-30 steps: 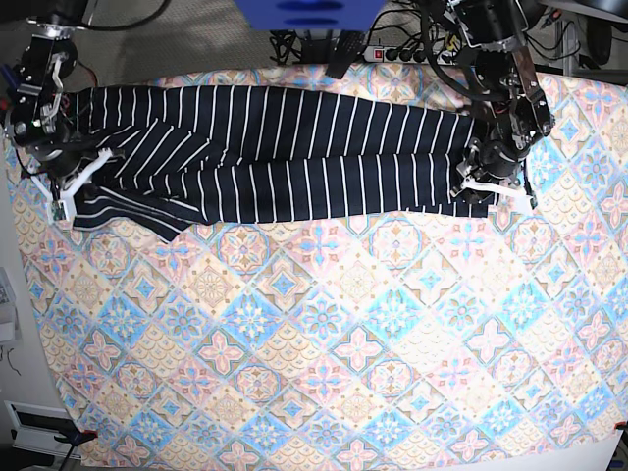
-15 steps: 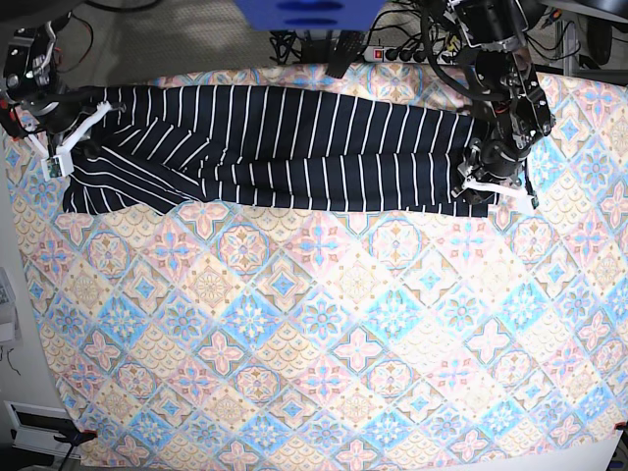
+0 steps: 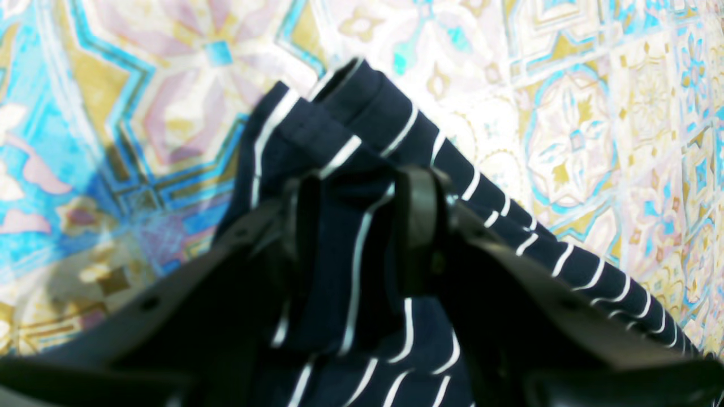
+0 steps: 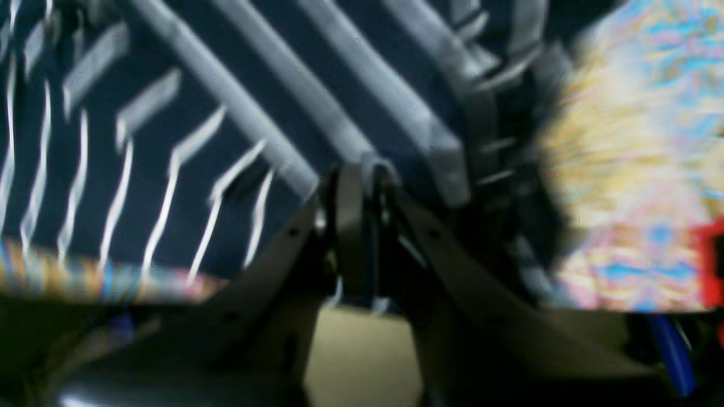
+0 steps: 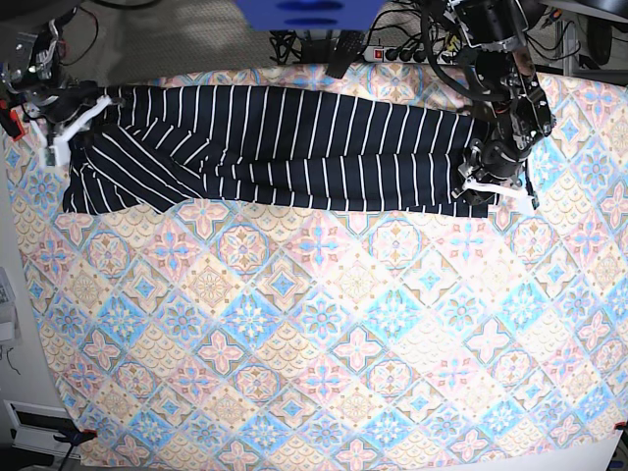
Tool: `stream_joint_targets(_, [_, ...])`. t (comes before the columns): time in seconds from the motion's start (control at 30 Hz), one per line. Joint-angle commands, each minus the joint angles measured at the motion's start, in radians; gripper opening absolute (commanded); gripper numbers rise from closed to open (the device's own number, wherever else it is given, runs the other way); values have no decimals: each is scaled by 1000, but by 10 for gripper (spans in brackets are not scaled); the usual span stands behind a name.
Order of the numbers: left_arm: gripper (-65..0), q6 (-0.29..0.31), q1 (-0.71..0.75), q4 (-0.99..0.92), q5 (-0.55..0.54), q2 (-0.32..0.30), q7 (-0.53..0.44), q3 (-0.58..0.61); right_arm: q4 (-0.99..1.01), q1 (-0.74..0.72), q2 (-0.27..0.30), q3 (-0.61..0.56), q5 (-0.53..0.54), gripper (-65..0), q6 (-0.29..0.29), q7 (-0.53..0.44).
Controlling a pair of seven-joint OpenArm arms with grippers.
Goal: Fold the T-shirt properly
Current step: 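Hold the strip ends and adjust the right gripper's grip on its end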
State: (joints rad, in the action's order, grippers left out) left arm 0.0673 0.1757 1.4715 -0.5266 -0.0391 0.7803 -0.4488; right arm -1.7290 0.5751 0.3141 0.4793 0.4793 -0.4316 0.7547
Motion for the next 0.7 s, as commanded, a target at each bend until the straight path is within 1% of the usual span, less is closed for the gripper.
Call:
stream_joint_targets(0.0, [-432,-1,-8,14,-2,-11,-14,-3,-16,3,-17,54,-4,-614,3,4])
stream_joint_targets(0.03, [-432,-1,-8,18,-3,-11,-14,-3,-21,-17,-49,95,-4,-614,3,9])
stream_joint_targets(0.07, [-431,-1,-6,19,-3,-11,-14,-3,-24,-33,-65,121,-6,-614,3,12])
stream_joint_targets(0.13, [-426,-1,-5,21,-11,-11,-14,-5,-39,-57,-71,137,-6,-614,3,10])
stream_joint_targets(0.2, [-426,-2,0,28,-50,-12,-12,-12,-55,-68,-72,131,-4,-613,1,10])
stream_joint_targets(0.23, [-425,-2,2,45,-71,-18,-6,-35,-64,-80,-72,117,-4,-613,1,10])
stream_joint_targets(0.37, [-425,-2,18,97,-158,-32,49,-91,-95,-126,-69,-23,-4,-612,1,9])
stream_joint_targets(0.47, [-424,-2,18,114,-206,-89,112,-117,-110,-157,-66,-130,-6,-612,1,13])
stream_joint_targets(0.5, [-424,-2,20,111,-221,-103,123,-120,-107,-168,-48,-170,-17,-612,1,13])
stream_joint_targets(0.57, [-424,-2,21,111,-229,-135,141,-120,-101,-183,-13,-278,-77,-595,1,13])
stream_joint_targets(0.67, [-424,-2,26,110,-232,-160,179,-120,-104,-198,-8,-405,-212,-530,3,13])
